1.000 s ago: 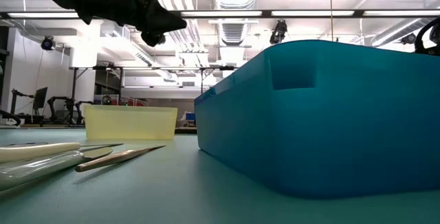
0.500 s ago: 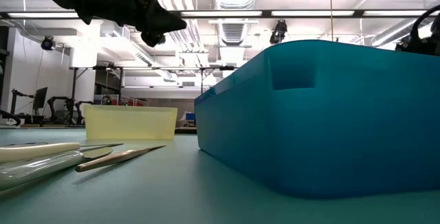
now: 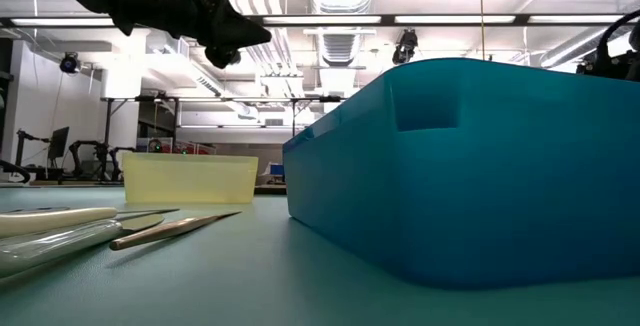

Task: Sort silverware by color (type)
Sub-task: Put the bottom right green knife into the white bin

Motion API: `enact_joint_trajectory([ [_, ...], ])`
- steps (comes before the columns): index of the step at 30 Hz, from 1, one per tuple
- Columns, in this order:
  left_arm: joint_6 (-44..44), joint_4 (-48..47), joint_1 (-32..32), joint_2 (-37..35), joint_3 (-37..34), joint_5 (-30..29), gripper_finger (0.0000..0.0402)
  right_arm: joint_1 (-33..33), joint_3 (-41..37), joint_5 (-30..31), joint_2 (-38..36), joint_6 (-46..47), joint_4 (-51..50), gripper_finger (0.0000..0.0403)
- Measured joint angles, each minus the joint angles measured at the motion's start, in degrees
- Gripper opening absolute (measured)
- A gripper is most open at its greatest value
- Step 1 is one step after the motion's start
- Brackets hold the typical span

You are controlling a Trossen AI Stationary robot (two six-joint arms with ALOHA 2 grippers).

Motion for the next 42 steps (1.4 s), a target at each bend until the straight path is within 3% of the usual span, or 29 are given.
enact_joint_trajectory([
  [7, 0.0, 0.1, 0.0, 0.0, 0.0, 0.0, 0.0000, -0.2, 0.0, -7.3, -0.2, 12.6, -2.7, 0.0018],
  [20, 0.0, 0.4, 0.0, 0.0, 0.0, 0.0, 0.0000, -2.8, 0.0, -3.6, -0.2, 5.4, 0.8, 0.0161],
  [25, 0.0, 0.5, 0.0, 0.0, 0.0, 0.0, 0.0000, -6.4, 0.1, -2.3, 0.0, 1.4, 0.8, 0.0168],
  [33, -0.4, 0.5, 0.0, 0.0, 0.0, 0.0, 0.0000, -8.6, 0.1, -1.7, 2.7, -14.6, 0.8, 0.0169],
  [42, -0.4, 0.5, 0.0, 0.0, 0.0, 0.0, 0.0000, -8.6, -0.2, -2.8, 9.1, -19.1, 5.4, 0.0168],
])
